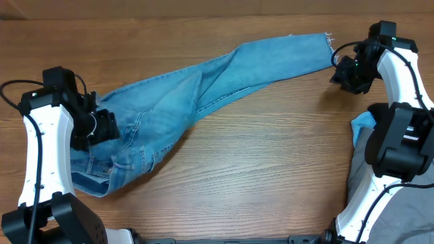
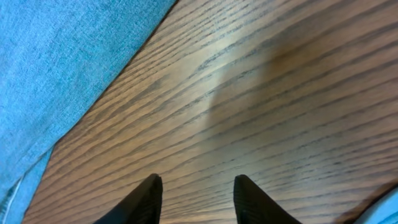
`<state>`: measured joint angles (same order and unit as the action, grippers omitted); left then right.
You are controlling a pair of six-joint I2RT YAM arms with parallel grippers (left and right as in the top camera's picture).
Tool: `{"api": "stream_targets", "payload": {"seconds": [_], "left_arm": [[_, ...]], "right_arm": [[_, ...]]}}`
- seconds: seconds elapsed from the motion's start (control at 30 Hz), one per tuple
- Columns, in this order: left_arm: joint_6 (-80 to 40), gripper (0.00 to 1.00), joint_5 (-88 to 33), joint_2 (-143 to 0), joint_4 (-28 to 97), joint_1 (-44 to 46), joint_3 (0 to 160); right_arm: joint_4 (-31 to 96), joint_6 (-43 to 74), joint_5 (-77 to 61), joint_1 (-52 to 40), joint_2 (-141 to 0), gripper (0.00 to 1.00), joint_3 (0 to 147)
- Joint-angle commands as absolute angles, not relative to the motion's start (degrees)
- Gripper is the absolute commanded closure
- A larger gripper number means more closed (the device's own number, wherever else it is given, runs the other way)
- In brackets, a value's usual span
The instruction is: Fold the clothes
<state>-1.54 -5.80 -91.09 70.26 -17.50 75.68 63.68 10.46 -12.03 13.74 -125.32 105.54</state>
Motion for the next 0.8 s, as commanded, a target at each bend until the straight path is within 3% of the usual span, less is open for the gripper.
{"api": "stream_targets", "payload": {"seconds": [0.0, 0.03, 0.1, 0.17, 0.4, 0.67, 0.77], "left_arm": [[-7.16, 0.32, -0.10, -89.93, 65.14, -18.68, 76.60], [-7.33, 0.34, 0.60, -89.97, 63.59, -18.74, 76.58], [-7.42, 0.76, 0.99, -90.91, 61.80, -18.74, 76.40], [-8.47, 0.96, 1.02, -92.47, 61.89, -18.74, 75.05], [-13.78, 0.96, 3.49, -100.44, 50.43, -19.35, 64.77], [-16.40, 0.96, 13.32, -112.64, 31.83, -22.22, 64.64], [-15.35, 0.96, 10.44, -118.85, 29.19, -26.92, 74.81]], "right_arm": [[63.24, 9.69, -16.51, 13.58, -122.43, 0.57, 106.26], [63.00, 9.15, -18.41, 13.58, -121.78, 0.57, 106.26], [62.70, 8.84, -22.31, 13.58, -119.81, 0.55, 106.26], [62.70, 7.84, -26.65, 13.58, -117.51, 0.54, 106.26], [63.26, 7.03, -40.91, 12.84, -106.02, 0.51, 106.26], [65.04, 7.46, -41.01, 9.30, -100.16, 0.52, 106.26], [65.58, 9.50, -36.88, 7.11, -100.25, 0.52, 106.21]]}}
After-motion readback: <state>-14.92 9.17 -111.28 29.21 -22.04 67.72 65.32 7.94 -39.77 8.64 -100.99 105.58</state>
